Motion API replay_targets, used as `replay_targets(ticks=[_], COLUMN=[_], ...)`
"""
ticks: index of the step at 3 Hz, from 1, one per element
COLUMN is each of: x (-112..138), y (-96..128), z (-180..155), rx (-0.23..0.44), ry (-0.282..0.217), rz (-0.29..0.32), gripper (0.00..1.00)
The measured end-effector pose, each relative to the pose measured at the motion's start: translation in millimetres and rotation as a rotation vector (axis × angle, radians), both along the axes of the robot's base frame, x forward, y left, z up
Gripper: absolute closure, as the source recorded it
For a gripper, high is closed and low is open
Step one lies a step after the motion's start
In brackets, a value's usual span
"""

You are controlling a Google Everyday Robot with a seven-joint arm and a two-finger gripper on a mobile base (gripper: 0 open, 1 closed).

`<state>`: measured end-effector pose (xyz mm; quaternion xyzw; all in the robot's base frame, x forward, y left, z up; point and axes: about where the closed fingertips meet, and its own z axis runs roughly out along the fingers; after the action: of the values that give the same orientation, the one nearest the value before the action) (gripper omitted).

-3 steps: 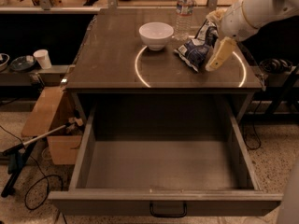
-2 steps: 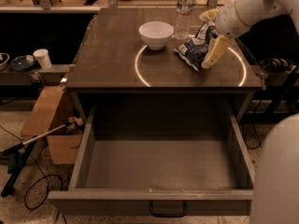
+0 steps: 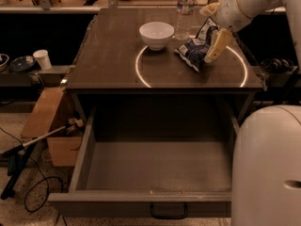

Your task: Place blue chip bag into top drawer

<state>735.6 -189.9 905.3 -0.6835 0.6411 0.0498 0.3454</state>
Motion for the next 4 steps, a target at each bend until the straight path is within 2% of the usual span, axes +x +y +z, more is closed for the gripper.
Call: replay_targets(ticks=[1,2,3,4], x=[0.1,5.6,12.6,29.2], y=[-0.2,-11.5,-40.8,-24.6], z=[-0.1,-7.4,-19.1,-31.8], rx=[0.0,-0.028,-0.06,-0.05], ry=[0.0,-0.005,-0.005,-0.006], rz=[0.0,-0.027,-0.095,-0.084], gripper=[0.0,0.0,0.0,0.0])
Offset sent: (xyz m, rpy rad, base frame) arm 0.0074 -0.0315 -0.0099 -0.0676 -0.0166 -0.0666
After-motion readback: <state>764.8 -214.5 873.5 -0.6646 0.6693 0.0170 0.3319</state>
